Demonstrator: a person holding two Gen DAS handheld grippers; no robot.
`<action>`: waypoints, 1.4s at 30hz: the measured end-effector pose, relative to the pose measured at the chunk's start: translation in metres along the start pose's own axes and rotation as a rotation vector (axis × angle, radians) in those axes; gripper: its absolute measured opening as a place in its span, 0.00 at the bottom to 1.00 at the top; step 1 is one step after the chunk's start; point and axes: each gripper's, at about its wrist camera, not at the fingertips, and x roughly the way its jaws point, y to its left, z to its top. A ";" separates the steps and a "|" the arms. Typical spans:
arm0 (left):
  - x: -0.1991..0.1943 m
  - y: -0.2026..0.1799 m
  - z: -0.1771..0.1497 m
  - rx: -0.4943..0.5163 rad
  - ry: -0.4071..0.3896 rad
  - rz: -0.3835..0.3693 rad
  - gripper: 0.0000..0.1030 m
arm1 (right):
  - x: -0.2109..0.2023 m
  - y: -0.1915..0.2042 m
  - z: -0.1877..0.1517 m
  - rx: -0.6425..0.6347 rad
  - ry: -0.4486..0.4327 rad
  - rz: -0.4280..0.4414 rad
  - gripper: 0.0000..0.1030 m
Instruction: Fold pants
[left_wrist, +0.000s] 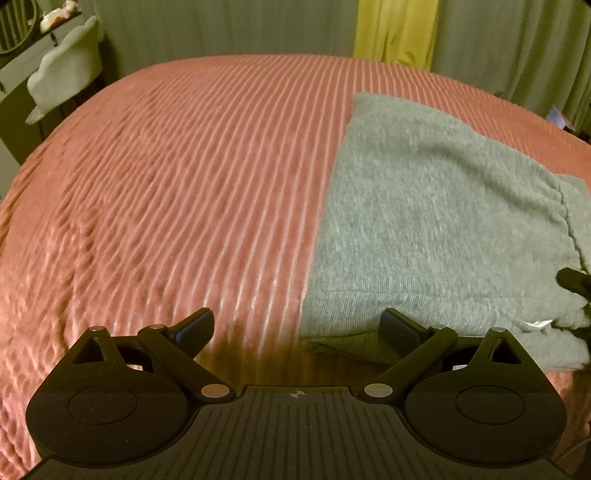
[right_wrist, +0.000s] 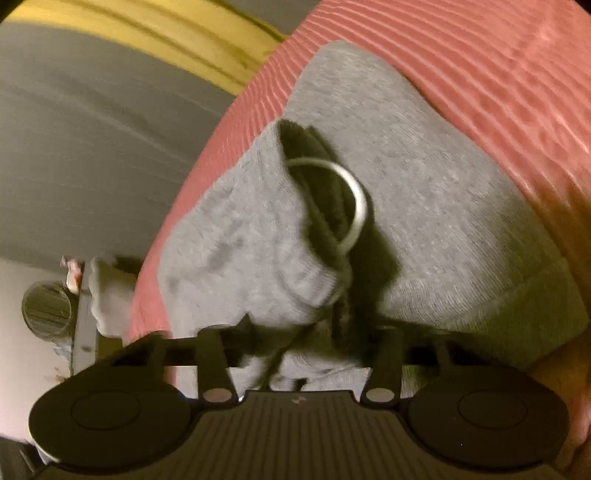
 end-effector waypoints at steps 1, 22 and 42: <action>0.000 0.001 0.000 -0.003 0.001 -0.004 0.97 | -0.003 0.002 -0.002 -0.012 -0.013 0.010 0.37; -0.005 -0.007 0.008 0.032 -0.026 -0.047 0.97 | -0.055 0.034 0.003 -0.382 -0.196 -0.218 0.93; 0.091 -0.004 0.091 0.092 0.061 -0.485 0.97 | -0.002 -0.048 0.109 -0.259 0.190 0.155 0.96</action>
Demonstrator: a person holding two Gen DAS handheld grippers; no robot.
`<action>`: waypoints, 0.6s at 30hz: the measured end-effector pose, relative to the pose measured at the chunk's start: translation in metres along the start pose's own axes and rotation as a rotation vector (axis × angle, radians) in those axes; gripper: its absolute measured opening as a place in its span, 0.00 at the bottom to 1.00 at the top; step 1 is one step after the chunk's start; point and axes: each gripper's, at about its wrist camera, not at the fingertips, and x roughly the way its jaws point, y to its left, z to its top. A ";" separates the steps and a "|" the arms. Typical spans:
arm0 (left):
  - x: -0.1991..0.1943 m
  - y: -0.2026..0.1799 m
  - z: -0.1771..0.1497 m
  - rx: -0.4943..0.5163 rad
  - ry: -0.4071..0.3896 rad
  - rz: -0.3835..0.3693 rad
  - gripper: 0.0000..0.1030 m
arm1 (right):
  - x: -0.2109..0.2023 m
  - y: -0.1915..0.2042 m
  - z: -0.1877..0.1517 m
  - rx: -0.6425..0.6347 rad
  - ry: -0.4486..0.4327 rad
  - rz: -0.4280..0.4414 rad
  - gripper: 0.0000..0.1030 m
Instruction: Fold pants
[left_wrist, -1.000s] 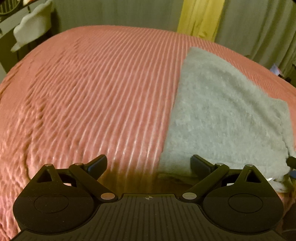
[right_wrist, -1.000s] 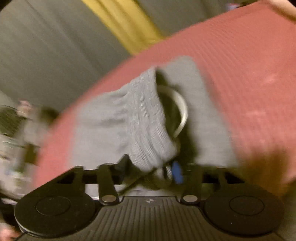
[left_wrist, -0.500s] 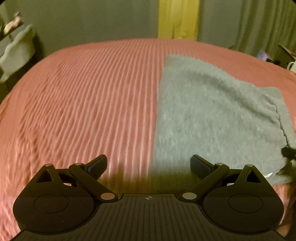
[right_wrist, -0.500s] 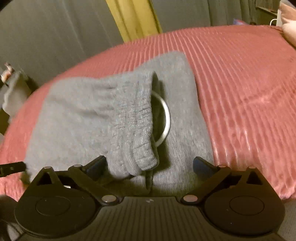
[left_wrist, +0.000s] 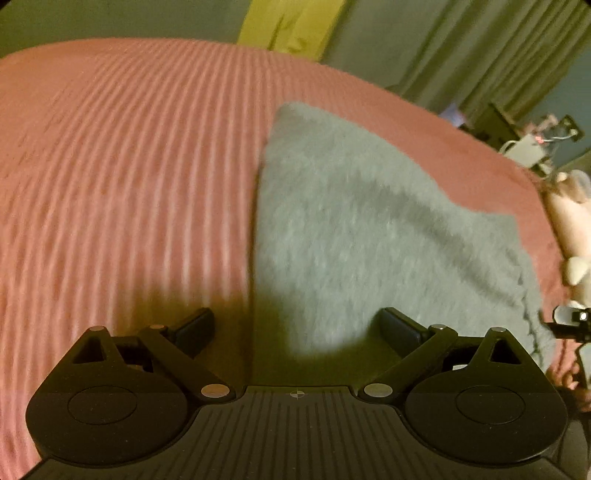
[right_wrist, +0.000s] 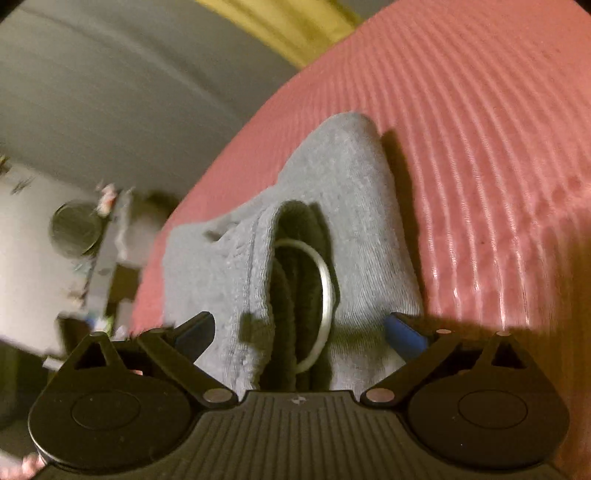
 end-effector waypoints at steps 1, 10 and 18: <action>0.002 0.001 0.002 0.011 0.005 -0.005 0.97 | -0.001 -0.005 0.005 0.002 0.013 0.027 0.96; 0.013 0.006 0.006 0.113 0.014 -0.070 0.99 | -0.009 -0.029 0.005 0.008 -0.005 -0.006 0.96; 0.027 0.003 0.021 0.134 0.006 -0.109 1.00 | 0.029 -0.005 0.010 -0.090 0.106 0.078 0.96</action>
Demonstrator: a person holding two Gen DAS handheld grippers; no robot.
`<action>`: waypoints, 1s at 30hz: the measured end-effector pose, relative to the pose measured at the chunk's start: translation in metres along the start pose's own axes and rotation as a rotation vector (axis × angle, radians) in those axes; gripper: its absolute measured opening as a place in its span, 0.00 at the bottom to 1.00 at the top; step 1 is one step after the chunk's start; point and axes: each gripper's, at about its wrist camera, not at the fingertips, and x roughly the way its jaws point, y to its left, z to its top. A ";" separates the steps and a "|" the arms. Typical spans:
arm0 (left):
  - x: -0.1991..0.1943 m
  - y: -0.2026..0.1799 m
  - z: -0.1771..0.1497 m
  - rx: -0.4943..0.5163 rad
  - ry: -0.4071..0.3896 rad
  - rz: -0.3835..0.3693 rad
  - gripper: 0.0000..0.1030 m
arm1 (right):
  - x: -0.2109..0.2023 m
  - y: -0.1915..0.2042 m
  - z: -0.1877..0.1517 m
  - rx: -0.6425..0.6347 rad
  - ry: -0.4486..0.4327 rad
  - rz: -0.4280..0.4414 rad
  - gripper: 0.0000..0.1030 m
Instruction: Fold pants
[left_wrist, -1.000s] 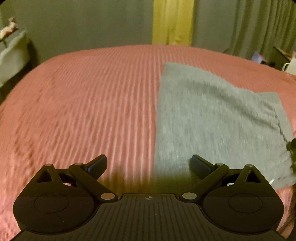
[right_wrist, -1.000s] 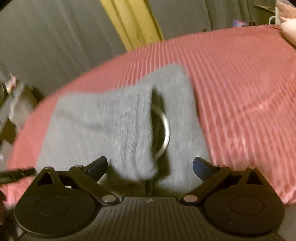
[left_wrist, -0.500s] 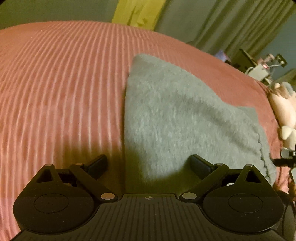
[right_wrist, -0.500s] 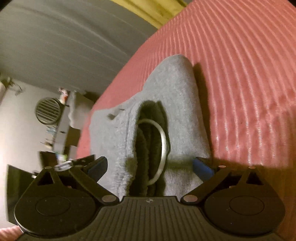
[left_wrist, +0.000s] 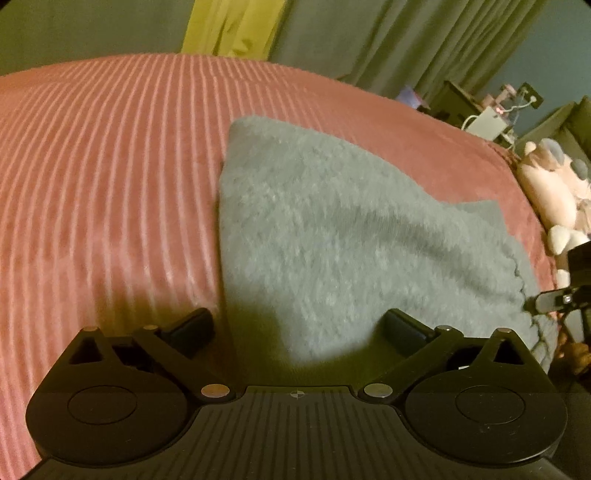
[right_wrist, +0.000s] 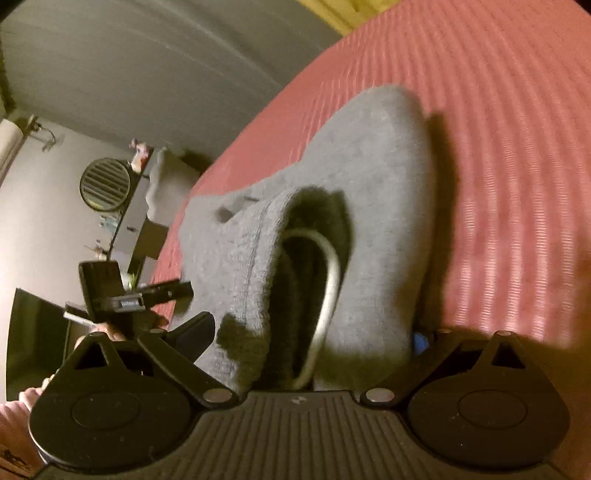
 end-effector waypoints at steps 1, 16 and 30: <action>0.003 0.000 0.003 -0.008 0.001 -0.018 1.00 | 0.005 0.001 0.000 0.009 0.007 0.013 0.96; 0.013 -0.041 -0.002 0.105 -0.008 -0.012 0.56 | 0.030 0.039 -0.025 -0.092 -0.123 -0.145 0.96; -0.006 -0.121 0.031 0.264 -0.165 0.200 0.37 | 0.007 0.114 -0.013 -0.158 -0.301 -0.318 0.51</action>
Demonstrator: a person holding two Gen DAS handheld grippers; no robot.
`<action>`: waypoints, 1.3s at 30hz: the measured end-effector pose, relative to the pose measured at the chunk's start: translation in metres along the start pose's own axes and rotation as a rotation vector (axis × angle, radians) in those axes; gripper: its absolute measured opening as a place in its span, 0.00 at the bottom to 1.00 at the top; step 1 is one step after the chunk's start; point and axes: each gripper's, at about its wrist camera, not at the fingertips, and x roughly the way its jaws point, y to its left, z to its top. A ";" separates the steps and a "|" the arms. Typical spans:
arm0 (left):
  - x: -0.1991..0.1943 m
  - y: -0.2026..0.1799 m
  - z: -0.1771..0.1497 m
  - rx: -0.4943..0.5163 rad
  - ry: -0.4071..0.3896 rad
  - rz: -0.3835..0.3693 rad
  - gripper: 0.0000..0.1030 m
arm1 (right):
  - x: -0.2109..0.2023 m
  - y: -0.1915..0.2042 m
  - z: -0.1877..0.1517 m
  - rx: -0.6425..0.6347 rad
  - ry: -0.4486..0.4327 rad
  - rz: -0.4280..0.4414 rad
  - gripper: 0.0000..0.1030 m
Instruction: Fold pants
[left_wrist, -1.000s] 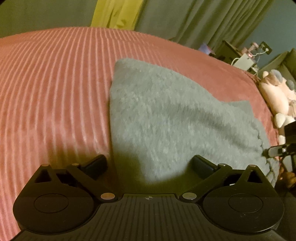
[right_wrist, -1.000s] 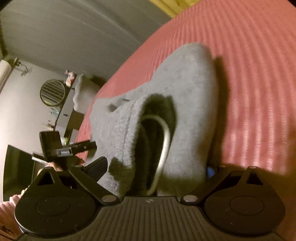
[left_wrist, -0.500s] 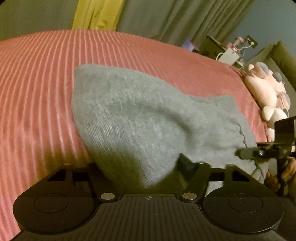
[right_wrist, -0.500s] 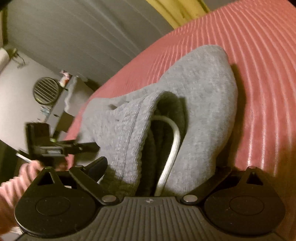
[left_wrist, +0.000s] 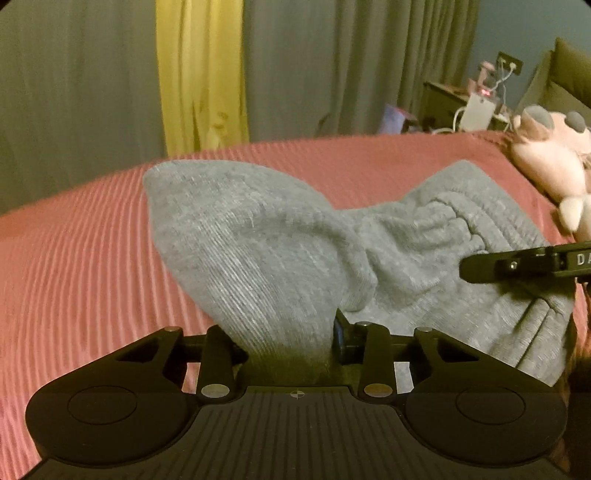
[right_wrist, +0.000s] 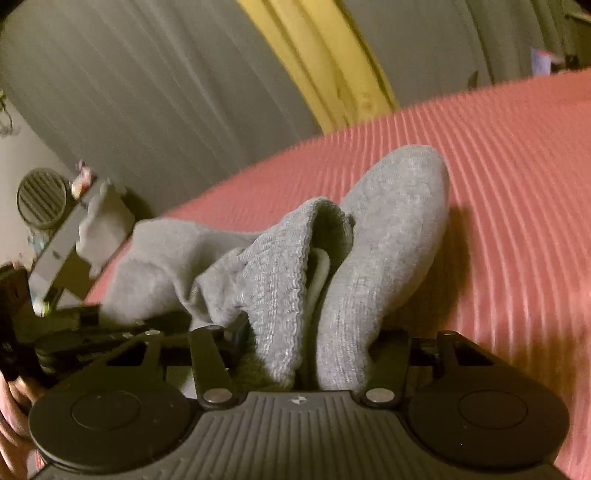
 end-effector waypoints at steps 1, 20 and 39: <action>0.001 -0.001 0.009 -0.009 -0.008 0.001 0.37 | -0.002 0.002 0.006 -0.005 -0.016 0.003 0.51; 0.007 -0.037 -0.064 0.139 -0.054 0.354 0.93 | 0.003 -0.030 -0.016 -0.010 -0.062 -0.354 0.96; -0.009 -0.066 -0.111 -0.102 0.201 0.315 0.94 | -0.044 0.053 -0.108 -0.180 0.014 -0.502 0.96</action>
